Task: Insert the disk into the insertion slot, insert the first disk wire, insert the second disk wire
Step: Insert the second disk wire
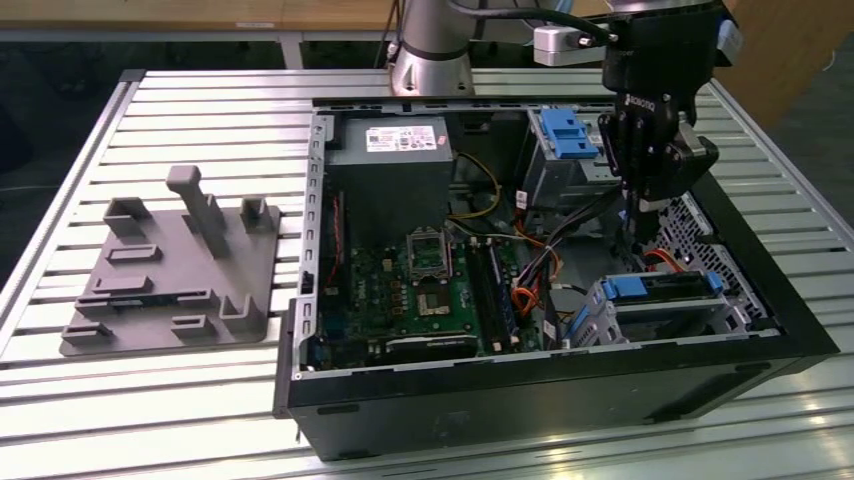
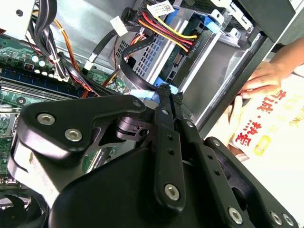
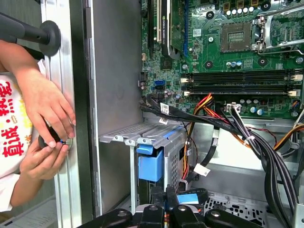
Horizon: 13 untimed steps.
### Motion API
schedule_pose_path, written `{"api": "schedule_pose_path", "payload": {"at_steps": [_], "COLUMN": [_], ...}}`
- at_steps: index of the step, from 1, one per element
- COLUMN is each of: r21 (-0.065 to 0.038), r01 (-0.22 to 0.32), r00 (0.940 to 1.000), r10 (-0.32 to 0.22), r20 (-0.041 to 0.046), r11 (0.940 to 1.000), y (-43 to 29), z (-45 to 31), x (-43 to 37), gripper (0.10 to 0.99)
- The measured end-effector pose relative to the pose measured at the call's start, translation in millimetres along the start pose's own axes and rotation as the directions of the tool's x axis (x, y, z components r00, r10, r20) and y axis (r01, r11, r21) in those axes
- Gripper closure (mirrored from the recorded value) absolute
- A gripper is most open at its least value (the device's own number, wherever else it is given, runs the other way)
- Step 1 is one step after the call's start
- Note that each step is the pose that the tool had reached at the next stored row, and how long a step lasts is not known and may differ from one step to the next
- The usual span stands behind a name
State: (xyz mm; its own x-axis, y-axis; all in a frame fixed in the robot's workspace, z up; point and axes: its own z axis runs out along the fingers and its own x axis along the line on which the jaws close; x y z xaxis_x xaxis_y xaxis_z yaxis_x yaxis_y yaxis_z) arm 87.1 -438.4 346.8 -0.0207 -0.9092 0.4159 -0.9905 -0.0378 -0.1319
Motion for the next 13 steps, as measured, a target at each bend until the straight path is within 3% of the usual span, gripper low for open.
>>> {"api": "schedule_pose_path", "payload": {"at_steps": [7,11,13], "r21": [-0.005,-0.019,-0.036], "r01": [-0.002,0.001,0.006], "r00": [1.0000,1.0000,1.0000], "r10": [0.002,-0.001,-0.006], "r20": [-0.0001,0.0007,0.0014], "r11": [1.0000,0.9998,0.9993], "y": [-4.2,-6.7,-6.9], "z": [0.6,0.9,1.0], "x": [-0.1,-0.2,-0.1], "gripper": [0.945,0.945,0.945]}}
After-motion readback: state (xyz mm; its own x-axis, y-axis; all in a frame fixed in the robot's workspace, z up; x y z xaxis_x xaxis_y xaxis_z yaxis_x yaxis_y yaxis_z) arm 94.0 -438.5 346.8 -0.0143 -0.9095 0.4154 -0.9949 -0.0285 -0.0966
